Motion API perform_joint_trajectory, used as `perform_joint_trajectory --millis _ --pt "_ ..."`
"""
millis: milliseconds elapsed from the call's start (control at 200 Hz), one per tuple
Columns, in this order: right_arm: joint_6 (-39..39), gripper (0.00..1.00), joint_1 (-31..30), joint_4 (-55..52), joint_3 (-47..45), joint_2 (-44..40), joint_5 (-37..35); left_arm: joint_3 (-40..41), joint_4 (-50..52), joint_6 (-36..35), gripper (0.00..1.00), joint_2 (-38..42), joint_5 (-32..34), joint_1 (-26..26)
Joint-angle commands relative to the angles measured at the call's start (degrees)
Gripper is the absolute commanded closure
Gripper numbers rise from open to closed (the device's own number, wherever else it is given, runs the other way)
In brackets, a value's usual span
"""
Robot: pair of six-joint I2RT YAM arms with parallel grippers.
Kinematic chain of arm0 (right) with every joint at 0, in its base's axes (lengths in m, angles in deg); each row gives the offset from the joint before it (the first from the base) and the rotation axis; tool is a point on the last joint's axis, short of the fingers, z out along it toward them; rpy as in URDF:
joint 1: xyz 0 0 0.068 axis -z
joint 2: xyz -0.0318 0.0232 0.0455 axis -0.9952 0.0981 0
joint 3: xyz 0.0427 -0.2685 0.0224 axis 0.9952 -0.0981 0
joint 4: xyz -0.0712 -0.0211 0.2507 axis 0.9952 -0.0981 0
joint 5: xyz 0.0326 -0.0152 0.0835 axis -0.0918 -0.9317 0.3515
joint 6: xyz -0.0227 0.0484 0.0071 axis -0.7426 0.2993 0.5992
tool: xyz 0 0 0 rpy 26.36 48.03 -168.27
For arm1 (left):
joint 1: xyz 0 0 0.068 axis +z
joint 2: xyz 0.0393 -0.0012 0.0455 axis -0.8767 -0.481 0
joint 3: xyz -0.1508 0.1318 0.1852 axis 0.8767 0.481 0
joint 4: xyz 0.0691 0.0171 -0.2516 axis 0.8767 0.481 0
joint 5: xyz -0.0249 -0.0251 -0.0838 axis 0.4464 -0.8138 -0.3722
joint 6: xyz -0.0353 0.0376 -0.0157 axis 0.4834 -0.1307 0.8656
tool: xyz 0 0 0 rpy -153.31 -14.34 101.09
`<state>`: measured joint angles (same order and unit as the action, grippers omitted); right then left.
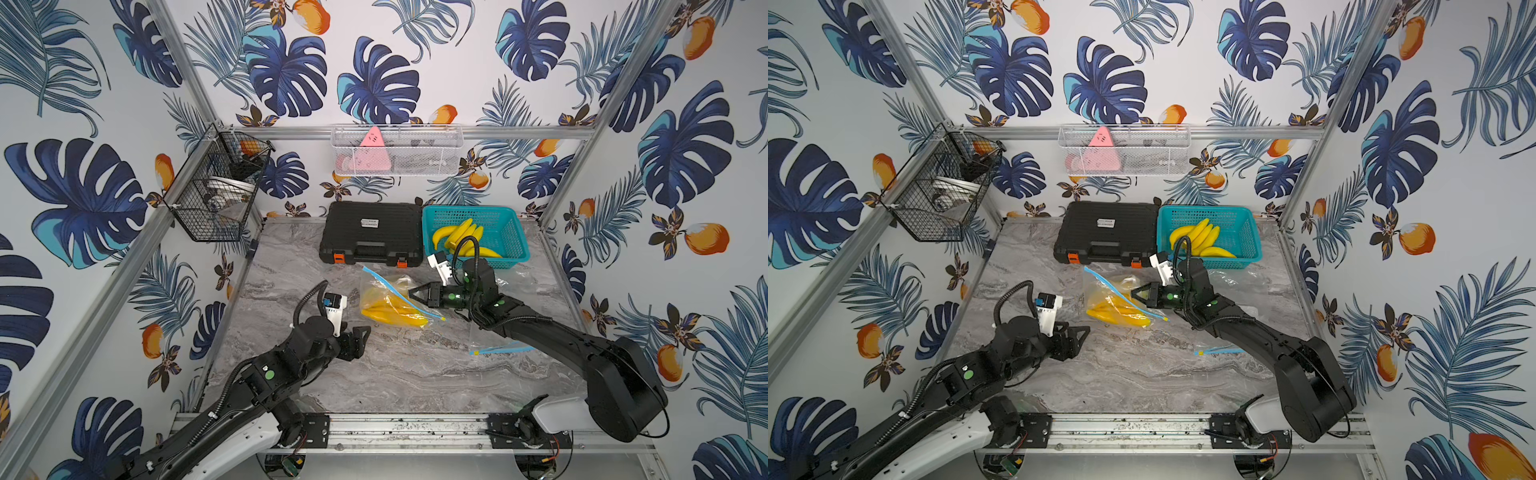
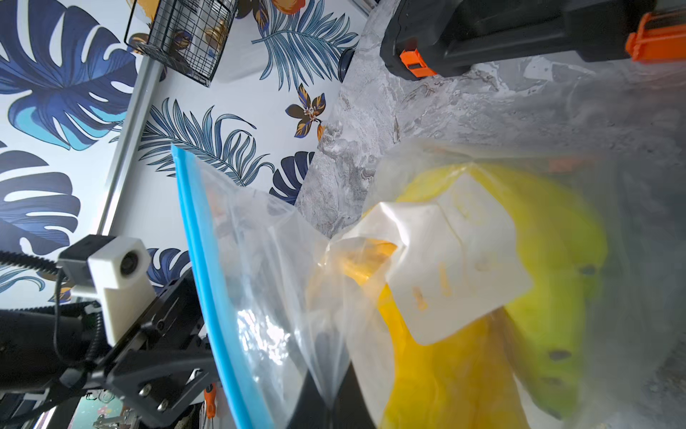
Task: Open the zip-top bag and take out the banana
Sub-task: Open the zipper of the food storage bag at the center of the board.
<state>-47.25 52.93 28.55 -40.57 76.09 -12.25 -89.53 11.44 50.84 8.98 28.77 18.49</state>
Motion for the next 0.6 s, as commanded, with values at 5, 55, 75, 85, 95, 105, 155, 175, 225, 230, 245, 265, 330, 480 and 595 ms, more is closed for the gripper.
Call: perform_joint_trajectory --millis 5,55,75,85,95,105,155,175,225,230,245,265,330,480,595 --pt "2.7 1.00 0.0 5.3 -0.8 -0.1 -0.8 0.5 -5.9 4.9 0.20 -0.6 -0.4 -1.9" --pt "2.8 1.00 -0.1 5.6 -0.7 0.1 -0.4 1.2 -9.0 5.5 0.20 -2.6 -1.8 -2.4" --pt "2.8 1.00 -0.2 5.6 -0.7 0.1 -0.3 1.5 -10.5 5.7 0.19 -3.5 -2.0 -2.5" --pt "2.7 1.00 -0.2 5.6 -0.7 0.1 -0.4 1.6 -11.4 5.8 0.19 -4.0 -2.1 -2.7" --pt "2.7 1.00 -0.3 5.6 -0.8 0.1 -0.3 1.8 -12.2 5.8 0.19 -4.3 -2.2 -2.8" --pt "2.7 1.00 -0.3 5.6 -0.8 0.1 -0.4 1.9 -13.1 6.0 0.19 -4.8 -2.4 -2.8" --pt "2.6 1.00 -0.5 5.4 -1.0 -0.4 -0.7 2.6 -18.1 6.9 0.18 -7.1 -3.5 -3.1" --pt "2.5 1.00 -0.5 5.2 -1.2 -0.6 -1.0 2.9 -20.2 7.5 0.18 -8.1 -4.1 -3.1" --pt "2.4 1.00 -0.5 4.9 -1.5 -1.3 -1.5 3.2 -23.9 8.4 0.18 -10.7 -5.8 -3.3" --pt "2.3 1.00 -0.5 4.8 -1.5 -1.4 -1.5 3.2 -24.3 8.5 0.18 -10.9 -5.9 -3.3" --pt "2.3 1.00 -0.6 4.7 -1.5 -1.5 -1.6 3.1 -25.0 8.6 0.18 -11.8 -6.1 -3.4" --pt "2.2 1.00 -0.5 4.6 -1.5 -1.7 -1.5 2.8 -25.5 8.7 0.18 -12.8 -6.1 -3.6" --pt "1.7 1.00 -0.6 4.0 -1.3 -2.1 -1.3 2.2 -27.0 8.0 0.17 -15.2 -5.0 -4.4" --pt "1.4 1.00 -0.9 3.8 -1.8 -2.1 -1.4 2.3 -30.6 8.0 0.16 -15.4 -3.2 -5.2" --pt "2.1 1.00 -1.2 5.1 -1.7 -1.5 -1.0 2.5 -31.4 8.4 0.14 -16.5 -1.8 -5.2"
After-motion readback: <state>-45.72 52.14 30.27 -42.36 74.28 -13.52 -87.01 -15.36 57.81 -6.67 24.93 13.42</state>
